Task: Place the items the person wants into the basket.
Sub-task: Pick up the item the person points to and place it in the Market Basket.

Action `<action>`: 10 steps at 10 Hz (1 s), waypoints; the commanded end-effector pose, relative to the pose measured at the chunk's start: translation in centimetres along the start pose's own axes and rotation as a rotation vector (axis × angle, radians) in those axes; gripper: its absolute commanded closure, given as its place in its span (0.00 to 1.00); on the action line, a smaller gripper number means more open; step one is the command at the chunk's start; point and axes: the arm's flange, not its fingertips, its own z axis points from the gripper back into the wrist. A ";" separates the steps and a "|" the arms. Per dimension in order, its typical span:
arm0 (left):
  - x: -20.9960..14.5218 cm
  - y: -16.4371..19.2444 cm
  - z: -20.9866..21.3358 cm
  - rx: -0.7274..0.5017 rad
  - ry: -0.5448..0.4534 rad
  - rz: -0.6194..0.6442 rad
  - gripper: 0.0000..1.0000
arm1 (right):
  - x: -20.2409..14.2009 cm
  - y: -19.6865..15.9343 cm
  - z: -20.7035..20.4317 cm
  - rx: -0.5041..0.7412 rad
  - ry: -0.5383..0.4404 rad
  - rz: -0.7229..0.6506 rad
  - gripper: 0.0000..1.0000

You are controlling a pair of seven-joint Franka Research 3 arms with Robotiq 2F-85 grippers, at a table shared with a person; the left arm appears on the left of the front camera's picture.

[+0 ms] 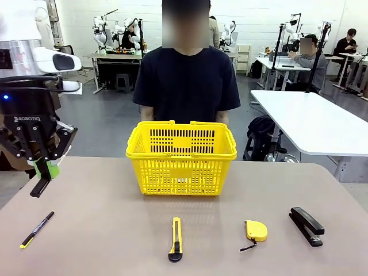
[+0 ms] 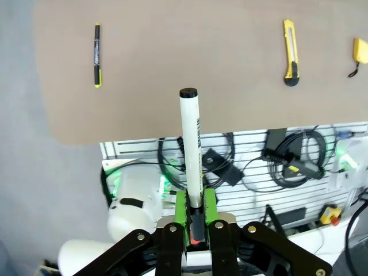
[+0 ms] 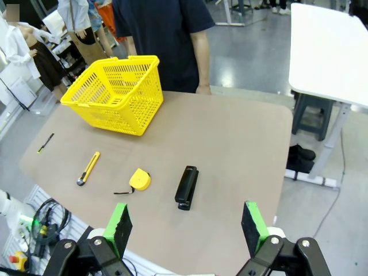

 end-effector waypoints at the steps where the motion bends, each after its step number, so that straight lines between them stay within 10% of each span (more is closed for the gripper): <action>1: 5.9 -2.2 2.4 0.124 0.088 -0.269 0.87 | -0.1 -0.1 -0.2 0.002 -0.001 -0.001 0.00; 7: 18.5 -10.0 3.5 0.197 0.180 -0.728 0.87 | -0.1 -0.1 -0.2 0.002 -0.001 -0.001 0.00; 10: 21.8 -14.5 0.3 0.157 0.062 -0.777 0.87 | -0.1 -0.1 -0.2 0.002 -0.001 -0.001 0.00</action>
